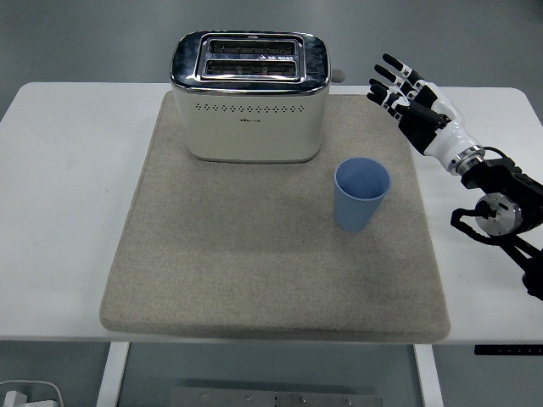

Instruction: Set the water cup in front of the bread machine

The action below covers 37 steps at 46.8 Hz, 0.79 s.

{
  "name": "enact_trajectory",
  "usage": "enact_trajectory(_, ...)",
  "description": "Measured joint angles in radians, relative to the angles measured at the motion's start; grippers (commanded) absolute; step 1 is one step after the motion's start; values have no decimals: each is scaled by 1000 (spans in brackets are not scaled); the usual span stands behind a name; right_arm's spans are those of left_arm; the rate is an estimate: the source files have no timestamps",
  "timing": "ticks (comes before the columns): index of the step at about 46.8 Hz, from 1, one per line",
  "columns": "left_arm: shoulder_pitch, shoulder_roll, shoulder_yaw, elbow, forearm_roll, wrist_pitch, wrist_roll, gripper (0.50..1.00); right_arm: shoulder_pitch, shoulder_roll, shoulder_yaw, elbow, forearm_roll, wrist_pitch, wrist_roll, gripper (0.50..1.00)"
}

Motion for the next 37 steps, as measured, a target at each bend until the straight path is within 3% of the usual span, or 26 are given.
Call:
enact_trajectory(18,0,0,0,0,0,0,0,1000,-76,-194,20,34,-55,195,30,928)
enact_trajectory(37,0,0,0,0,-1,0,0,1000,-208,-372,21,225,-229,208,147,928)
